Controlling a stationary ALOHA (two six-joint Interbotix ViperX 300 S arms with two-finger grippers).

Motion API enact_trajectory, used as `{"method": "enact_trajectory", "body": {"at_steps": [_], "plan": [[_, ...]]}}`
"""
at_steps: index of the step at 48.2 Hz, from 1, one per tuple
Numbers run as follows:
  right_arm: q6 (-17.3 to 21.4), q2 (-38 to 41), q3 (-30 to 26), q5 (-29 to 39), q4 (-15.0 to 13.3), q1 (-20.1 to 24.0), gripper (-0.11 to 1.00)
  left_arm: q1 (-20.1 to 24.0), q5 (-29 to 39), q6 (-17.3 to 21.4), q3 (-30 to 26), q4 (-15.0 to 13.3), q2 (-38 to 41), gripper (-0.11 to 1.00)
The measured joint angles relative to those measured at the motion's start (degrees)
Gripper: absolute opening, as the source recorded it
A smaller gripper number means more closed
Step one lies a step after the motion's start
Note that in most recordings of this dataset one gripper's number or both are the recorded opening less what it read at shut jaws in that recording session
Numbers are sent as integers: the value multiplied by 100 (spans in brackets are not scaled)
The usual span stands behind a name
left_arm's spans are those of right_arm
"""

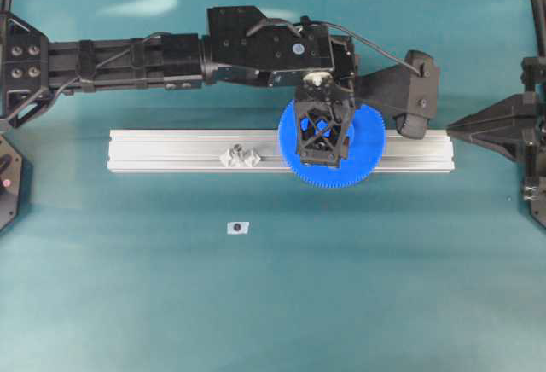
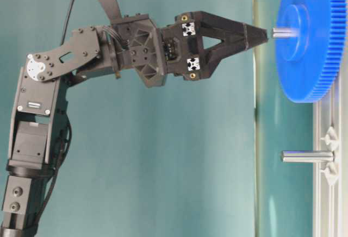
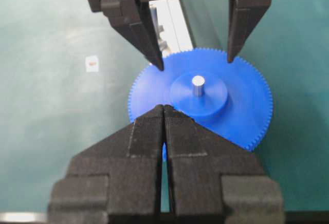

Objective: Insert the large gear onto the shaft.
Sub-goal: 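Lower the gear with the left gripper onto the shaft, then open the left gripper and lift it off the gear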

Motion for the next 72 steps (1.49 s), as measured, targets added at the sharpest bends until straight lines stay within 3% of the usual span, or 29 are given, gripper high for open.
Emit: {"method": "enact_trajectory", "body": {"at_steps": [11, 21, 49, 57, 72], "plan": [[0, 0, 0, 0, 0, 0, 2, 0, 9, -53, -141, 0, 9, 92], [0, 0, 9, 0, 0, 9, 2, -9, 9, -378, -264, 0, -53, 92], [0, -255, 18, 316, 0, 0, 2, -158, -237, -888, 0, 0, -1037, 92], [-9, -290, 53, 352, 0, 9, 2, -202, -510, -1011, 272, 0, -1336, 92], [0, -299, 53, 352, 0, 9, 2, -229, -1248, -1301, 1318, 0, -2101, 92]]}}
